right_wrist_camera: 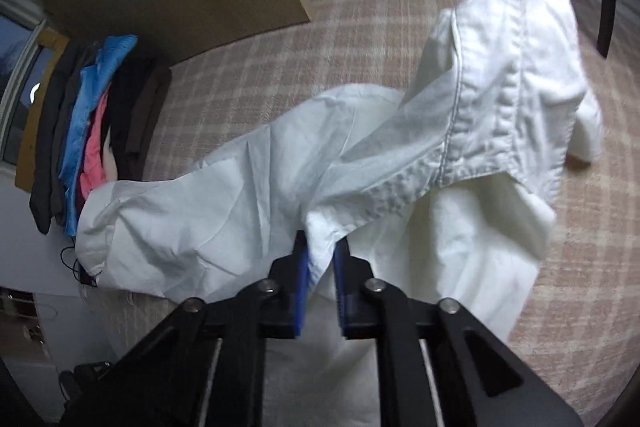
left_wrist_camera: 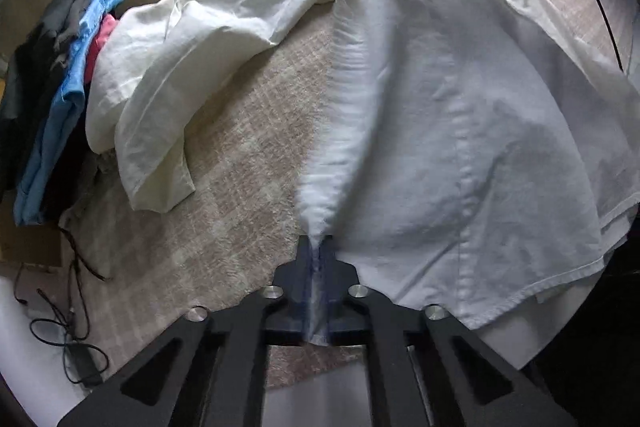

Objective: Fold clothes

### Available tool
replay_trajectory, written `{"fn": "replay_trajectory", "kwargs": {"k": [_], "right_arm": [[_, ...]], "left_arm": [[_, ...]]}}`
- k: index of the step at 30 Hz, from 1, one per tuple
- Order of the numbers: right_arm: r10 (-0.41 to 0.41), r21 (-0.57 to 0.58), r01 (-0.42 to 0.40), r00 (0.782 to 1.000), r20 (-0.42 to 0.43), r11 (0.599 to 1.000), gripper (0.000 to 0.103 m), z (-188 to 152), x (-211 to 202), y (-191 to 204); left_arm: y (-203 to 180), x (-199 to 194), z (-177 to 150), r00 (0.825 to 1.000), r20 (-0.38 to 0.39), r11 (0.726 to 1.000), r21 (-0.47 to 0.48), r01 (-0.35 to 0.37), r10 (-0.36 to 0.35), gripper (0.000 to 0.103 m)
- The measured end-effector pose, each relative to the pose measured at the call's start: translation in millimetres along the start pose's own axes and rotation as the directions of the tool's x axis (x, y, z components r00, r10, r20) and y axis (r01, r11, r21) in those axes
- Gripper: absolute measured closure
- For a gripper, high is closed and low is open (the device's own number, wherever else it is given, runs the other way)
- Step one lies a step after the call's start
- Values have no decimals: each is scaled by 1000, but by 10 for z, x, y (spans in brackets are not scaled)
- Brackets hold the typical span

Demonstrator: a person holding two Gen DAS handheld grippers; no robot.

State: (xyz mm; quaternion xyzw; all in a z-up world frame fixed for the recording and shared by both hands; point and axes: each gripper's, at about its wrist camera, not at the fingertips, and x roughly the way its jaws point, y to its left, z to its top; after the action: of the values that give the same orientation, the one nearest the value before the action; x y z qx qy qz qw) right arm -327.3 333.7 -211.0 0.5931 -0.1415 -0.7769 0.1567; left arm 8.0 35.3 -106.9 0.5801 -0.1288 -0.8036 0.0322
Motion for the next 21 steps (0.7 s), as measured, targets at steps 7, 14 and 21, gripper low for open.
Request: {"fn": "replay_trajectory", "kwargs": {"k": [7,14,21], "right_arm": [[14,-127,-7,999,51,992,98,-76,-605,-13],[-129,-184,131,991,21,974,98,-126,-807,-399],[-261,-234,244,965,-41,941,74,-716,-973,-869]], "left_arm": [[-92,-858,15,975,161,982,-89,167,-151,101],[-1021,-1596,408,856,291,903,85,422,-428,101],[-2008,-1617,491,821,148,833,165,529,-551,81]]}}
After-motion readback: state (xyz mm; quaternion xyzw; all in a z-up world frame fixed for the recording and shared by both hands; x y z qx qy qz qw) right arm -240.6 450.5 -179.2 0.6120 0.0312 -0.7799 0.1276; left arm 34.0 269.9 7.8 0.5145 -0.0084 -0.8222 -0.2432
